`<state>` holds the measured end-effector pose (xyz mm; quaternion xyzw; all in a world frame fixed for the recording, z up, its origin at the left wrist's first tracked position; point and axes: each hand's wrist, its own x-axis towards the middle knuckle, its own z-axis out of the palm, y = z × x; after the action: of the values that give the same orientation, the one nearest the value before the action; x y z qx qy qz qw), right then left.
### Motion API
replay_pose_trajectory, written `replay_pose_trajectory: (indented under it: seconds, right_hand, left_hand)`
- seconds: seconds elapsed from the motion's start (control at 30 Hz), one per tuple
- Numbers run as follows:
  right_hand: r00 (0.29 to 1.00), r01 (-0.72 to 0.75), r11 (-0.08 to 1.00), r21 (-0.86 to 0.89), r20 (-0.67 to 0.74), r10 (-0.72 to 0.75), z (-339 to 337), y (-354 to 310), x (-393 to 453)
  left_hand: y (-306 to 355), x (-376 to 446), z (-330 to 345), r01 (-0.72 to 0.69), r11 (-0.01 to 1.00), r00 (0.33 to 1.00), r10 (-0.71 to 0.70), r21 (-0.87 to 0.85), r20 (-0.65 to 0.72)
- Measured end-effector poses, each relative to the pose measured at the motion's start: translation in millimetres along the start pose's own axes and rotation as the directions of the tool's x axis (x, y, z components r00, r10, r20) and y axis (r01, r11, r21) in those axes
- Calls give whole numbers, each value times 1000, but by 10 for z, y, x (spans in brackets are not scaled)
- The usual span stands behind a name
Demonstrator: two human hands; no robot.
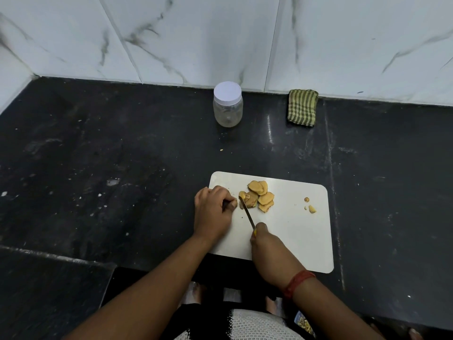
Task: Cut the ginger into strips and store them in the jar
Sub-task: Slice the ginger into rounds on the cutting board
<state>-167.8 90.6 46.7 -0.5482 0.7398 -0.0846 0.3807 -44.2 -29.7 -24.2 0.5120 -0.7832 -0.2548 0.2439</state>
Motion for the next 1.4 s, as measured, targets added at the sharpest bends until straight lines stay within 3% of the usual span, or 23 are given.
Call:
replay_pose_trajectory:
  seconds: [0.27,1.4]
  right_hand:
    - [996,-80,996,40,27,79,-10,-144,149]
    - [996,-88,996,16,31,88,68,-93,252]
  left_hand:
    - [1,12,3,21,1000,1000,-21,-22,0]
    - [-46,19,28,9,999,999,-11,-46,-36]
